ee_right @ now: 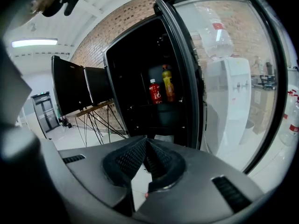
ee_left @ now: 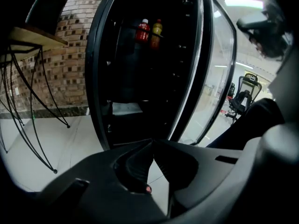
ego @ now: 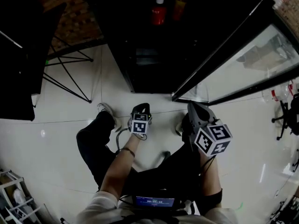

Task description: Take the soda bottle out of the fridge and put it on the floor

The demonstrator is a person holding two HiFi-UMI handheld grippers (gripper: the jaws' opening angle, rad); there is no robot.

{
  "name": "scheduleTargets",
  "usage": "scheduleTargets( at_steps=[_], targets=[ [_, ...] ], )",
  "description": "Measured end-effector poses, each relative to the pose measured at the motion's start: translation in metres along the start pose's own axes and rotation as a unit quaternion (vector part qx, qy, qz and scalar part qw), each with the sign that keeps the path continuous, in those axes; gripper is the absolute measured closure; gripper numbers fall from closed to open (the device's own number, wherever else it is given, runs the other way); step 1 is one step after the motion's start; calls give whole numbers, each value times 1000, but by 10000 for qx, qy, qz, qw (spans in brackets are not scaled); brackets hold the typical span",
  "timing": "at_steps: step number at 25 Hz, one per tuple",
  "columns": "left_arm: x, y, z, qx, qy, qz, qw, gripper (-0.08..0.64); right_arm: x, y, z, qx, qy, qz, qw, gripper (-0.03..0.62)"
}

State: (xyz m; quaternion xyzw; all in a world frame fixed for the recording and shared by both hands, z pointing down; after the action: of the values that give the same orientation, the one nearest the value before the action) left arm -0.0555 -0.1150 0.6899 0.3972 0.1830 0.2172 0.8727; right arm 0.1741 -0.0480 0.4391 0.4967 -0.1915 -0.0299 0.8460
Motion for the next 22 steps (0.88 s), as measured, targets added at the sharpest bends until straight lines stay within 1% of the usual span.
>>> scheduleTargets(
  at_steps=[4,9,11,14,18,22],
  targets=[
    [6,-38,-52,315,34,69,9995,557,1,1,-3,0,-1,83,10000,578],
    [9,-87,-118,873,-79,-39,9961,558,-6,0,-9,99,-146,236,9996,577],
    [11,-108,-143,1101,-135,-50,9938,558,-11,-1,-11,143,-195,226,9995,577],
    [16,-136,-178,1355,-198,-29,9906,558,-19,-7,-18,341,-182,128,9992,577],
    [22,-164,-215,1649,-209,13,9861,558,-26,-11,-26,492,-163,28,9987,577],
    [22,-179,-238,1858,-232,78,9823,558,-31,-13,-28,547,-176,-31,9983,577]
  ],
)
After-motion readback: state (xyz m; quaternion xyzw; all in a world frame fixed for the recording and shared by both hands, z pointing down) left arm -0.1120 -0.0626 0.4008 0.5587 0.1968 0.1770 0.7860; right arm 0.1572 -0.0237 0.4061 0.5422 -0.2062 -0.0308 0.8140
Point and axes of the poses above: the fingertips, and each gripper's own axes: z forward along the fingers, x to its right, y out of its underside, the point moved 10 cm from there along -z, backward along the fingers, and after that the axes turned 2 degrees about z, right-handed, at the moved point
